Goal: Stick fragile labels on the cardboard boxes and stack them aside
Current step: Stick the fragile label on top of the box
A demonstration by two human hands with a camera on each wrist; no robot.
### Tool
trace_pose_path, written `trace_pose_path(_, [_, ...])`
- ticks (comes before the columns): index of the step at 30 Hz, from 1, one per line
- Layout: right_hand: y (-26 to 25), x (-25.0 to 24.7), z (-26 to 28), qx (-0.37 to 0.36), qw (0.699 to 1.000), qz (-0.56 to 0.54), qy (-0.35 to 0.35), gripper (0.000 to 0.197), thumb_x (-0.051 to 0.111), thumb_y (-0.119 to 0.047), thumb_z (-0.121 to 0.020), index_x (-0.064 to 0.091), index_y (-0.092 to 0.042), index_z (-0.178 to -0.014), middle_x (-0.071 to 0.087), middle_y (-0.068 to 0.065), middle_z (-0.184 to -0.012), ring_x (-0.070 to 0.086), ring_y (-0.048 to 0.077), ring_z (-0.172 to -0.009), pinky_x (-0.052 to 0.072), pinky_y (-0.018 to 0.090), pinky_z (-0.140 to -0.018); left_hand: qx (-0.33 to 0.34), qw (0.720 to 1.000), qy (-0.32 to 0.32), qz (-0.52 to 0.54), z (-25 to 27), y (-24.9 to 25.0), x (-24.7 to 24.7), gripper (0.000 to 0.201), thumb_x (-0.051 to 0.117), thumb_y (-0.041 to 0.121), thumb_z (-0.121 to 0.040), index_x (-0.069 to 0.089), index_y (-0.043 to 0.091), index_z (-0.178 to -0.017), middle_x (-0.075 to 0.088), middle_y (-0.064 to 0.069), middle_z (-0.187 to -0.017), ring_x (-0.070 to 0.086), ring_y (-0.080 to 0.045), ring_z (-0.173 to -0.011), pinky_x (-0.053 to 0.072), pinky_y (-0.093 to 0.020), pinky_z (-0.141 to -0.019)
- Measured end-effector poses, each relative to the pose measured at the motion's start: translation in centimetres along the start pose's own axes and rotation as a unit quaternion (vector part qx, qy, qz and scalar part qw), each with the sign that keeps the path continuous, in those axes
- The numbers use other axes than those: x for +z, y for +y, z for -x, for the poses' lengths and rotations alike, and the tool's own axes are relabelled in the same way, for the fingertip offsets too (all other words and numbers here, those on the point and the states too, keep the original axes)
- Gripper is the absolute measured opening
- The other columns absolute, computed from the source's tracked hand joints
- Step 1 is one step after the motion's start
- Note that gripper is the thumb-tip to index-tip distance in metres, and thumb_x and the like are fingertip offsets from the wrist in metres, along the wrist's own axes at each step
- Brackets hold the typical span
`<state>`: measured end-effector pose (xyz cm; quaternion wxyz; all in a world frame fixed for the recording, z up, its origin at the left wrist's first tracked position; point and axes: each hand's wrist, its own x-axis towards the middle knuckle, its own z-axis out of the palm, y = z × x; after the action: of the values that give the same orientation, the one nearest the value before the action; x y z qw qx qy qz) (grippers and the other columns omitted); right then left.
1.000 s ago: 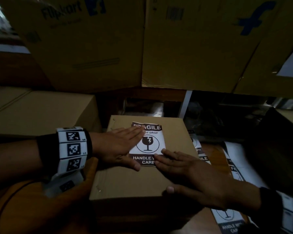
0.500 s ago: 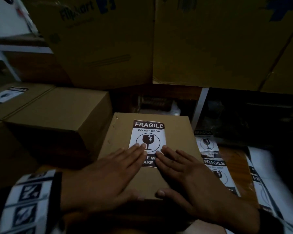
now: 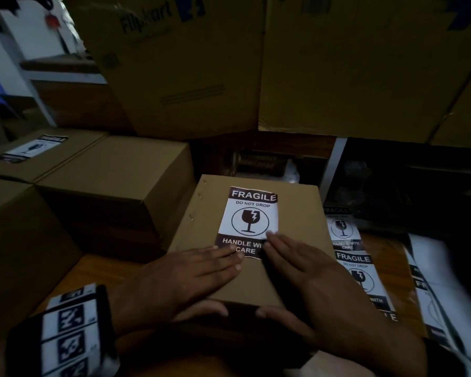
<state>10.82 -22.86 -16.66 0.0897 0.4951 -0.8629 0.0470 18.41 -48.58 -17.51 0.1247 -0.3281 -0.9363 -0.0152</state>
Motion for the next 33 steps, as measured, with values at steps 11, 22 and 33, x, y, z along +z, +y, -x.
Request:
trace_pose_path(11, [-3.8,0.5,-2.2,0.067,0.995,0.010,-0.079,0.109,0.022,-0.091,-0.079,0.030,-0.011,-0.152,0.020,0.004,-0.161,0.020,0.025,-0.148,0.022,0.054,-0.116,-0.097,0.992,0.085,-0.018,1.0,-0.1,1.1,0.073,0.057,0.065,-0.085,0.069,0.000,-0.116,0.064,-0.014,-0.127,0.061,-0.022,-0.119,0.044,-0.031,-0.101])
trace_pose_path(22, [-5.1,-0.1,-0.4,0.149,0.985,-0.010,-0.090,0.095,0.019,-0.084,-0.086,0.037,-0.017,-0.150,0.031,0.000,-0.157,0.030,0.021,-0.145,0.024,0.045,-0.115,-0.095,0.994,0.040,0.023,1.4,-0.6,0.9,0.078,0.047,0.070,-0.085,0.069,0.003,-0.117,0.065,-0.013,-0.126,0.063,-0.022,-0.117,0.054,-0.039,-0.095])
trace_pose_path(33, [-2.2,-6.8,0.4,0.135,0.977,-0.060,-0.156,0.086,0.024,-0.077,-0.083,0.003,-0.036,-0.155,-0.012,-0.025,-0.157,-0.005,-0.013,-0.136,-0.002,0.003,-0.105,-0.094,0.988,-0.054,0.109,0.2,-2.8,-4.4,0.105,-0.004,0.088,-0.074,-0.002,0.020,-0.155,-0.007,0.007,-0.161,-0.006,-0.002,-0.148,-0.006,-0.019,-0.118])
